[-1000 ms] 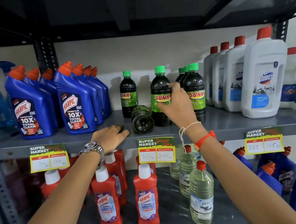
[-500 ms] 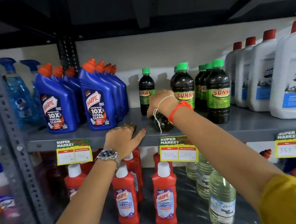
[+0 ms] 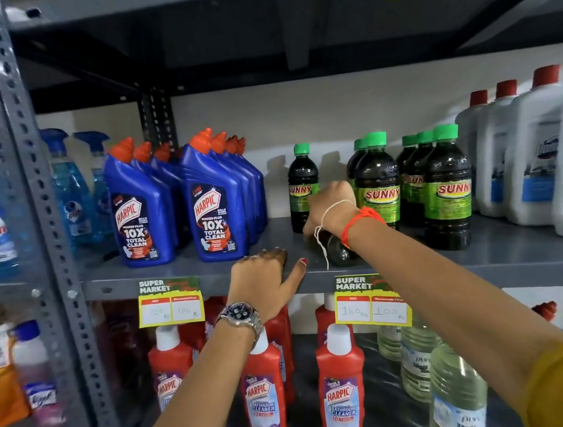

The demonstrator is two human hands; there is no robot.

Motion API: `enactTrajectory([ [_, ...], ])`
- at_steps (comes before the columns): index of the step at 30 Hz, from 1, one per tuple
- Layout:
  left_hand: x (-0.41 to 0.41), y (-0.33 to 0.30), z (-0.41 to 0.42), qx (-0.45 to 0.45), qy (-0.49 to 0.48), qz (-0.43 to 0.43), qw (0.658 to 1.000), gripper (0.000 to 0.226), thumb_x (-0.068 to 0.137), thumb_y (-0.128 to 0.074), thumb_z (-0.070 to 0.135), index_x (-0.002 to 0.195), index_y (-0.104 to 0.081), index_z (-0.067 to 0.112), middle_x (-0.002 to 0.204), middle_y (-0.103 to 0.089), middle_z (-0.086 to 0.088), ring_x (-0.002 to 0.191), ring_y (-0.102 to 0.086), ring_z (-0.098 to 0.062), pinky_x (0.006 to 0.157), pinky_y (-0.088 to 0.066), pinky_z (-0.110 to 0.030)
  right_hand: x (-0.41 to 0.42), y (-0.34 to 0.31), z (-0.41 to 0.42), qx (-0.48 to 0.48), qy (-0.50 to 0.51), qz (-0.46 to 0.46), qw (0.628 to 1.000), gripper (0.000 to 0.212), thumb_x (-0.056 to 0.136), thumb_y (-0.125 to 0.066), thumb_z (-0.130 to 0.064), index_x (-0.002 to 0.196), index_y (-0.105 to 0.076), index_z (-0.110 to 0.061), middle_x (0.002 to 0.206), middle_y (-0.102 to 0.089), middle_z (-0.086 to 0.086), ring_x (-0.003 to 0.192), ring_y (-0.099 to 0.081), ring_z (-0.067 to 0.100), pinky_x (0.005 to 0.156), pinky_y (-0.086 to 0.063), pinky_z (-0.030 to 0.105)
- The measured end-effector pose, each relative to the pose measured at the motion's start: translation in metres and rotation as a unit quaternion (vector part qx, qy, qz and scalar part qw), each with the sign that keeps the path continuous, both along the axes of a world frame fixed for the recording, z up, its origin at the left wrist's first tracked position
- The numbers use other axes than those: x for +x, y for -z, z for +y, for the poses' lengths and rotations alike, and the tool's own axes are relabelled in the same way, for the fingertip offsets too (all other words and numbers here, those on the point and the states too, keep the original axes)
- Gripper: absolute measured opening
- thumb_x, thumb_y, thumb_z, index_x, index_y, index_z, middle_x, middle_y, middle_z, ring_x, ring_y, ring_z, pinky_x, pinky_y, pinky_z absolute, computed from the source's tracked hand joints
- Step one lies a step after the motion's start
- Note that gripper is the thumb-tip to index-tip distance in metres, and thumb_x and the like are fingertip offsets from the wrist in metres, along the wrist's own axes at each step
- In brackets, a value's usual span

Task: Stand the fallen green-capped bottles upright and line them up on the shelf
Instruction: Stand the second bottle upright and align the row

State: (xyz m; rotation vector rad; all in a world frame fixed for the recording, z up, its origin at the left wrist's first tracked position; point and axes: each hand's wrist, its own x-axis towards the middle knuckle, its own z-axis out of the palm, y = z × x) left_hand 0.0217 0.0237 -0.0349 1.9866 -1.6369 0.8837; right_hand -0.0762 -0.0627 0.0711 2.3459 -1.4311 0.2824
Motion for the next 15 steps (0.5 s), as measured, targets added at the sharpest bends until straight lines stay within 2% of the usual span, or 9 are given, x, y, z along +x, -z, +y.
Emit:
enactTrajectory([
  [1,0.000,0.000,-0.001,-0.004,0.000,0.001,1.000,0.067,0.082,-0.016,0.060,0.096,-0.065,0.018,0.091,-0.072,-0.001,0.079,-0.067,-0.020,0.056,-0.035,-0.028,0.001,-0.003,0.001,0.003,0.015,0.009,1.000,0.054,0.074,-0.063,-0.055,0.110,-0.065,-0.015,0.092,-0.062,0.003,0.101,-0.065,0.024,0.080,-0.052,0.027],
  [3,0.000,0.002,-0.002,-0.010,-0.002,0.004,1.000,0.065,0.082,-0.017,0.060,0.095,-0.066,0.018,0.091,-0.072,-0.001,0.079,-0.067,-0.021,0.056,-0.035,-0.027,-0.003,-0.006,-0.002,-0.021,-0.013,-0.021,0.999,0.062,0.067,-0.064,-0.063,0.110,-0.062,-0.019,0.096,-0.066,0.002,0.099,-0.065,0.024,0.072,-0.044,0.027],
  [5,0.000,0.002,-0.002,-0.015,-0.005,0.007,1.000,0.064,0.082,-0.018,0.059,0.092,-0.065,0.018,0.087,-0.072,-0.001,0.077,-0.066,-0.021,0.056,-0.033,-0.027,-0.010,-0.007,-0.002,-0.047,-0.054,-0.099,0.992,0.067,0.066,-0.065,-0.062,0.117,-0.056,-0.021,0.101,-0.068,0.005,0.100,-0.064,0.028,0.068,-0.039,0.029],
  [7,-0.001,0.003,-0.004,-0.022,-0.003,0.014,1.000,0.066,0.082,-0.018,0.059,0.097,-0.066,0.018,0.091,-0.072,-0.001,0.078,-0.067,-0.020,0.057,-0.035,-0.028,-0.017,-0.009,-0.001,-0.089,-0.096,-0.214,0.968,0.074,0.066,-0.065,-0.060,0.125,-0.048,-0.020,0.096,-0.069,0.010,0.095,-0.066,0.033,0.065,-0.041,0.031],
  [11,-0.001,0.004,-0.004,-0.033,0.011,0.035,0.999,0.070,0.080,-0.020,0.060,0.105,-0.068,0.016,0.103,-0.073,-0.001,0.090,-0.068,-0.020,0.071,-0.046,-0.031,-0.017,-0.009,0.002,-0.110,-0.170,-0.393,0.897,0.082,0.063,-0.067,-0.051,0.136,-0.036,-0.027,0.093,-0.071,0.011,0.092,-0.066,0.036,0.074,-0.050,0.037],
  [13,-0.001,0.004,-0.003,-0.031,0.018,0.047,0.998,0.071,0.080,-0.021,0.060,0.107,-0.069,0.014,0.106,-0.073,-0.003,0.095,-0.068,-0.021,0.076,-0.049,-0.032,-0.015,-0.007,0.004,-0.095,-0.203,-0.439,0.870,0.081,0.063,-0.067,-0.045,0.135,-0.035,-0.029,0.095,-0.071,0.009,0.093,-0.066,0.035,0.077,-0.051,0.036],
  [15,-0.002,0.003,-0.002,-0.023,0.014,0.051,0.998,0.072,0.079,-0.019,0.061,0.106,-0.068,0.015,0.104,-0.073,-0.003,0.094,-0.067,-0.021,0.075,-0.048,-0.032,-0.013,0.000,0.004,-0.079,-0.224,-0.452,0.860,0.080,0.064,-0.068,-0.043,0.135,-0.036,-0.028,0.097,-0.071,0.009,0.095,-0.065,0.035,0.078,-0.051,0.035],
])
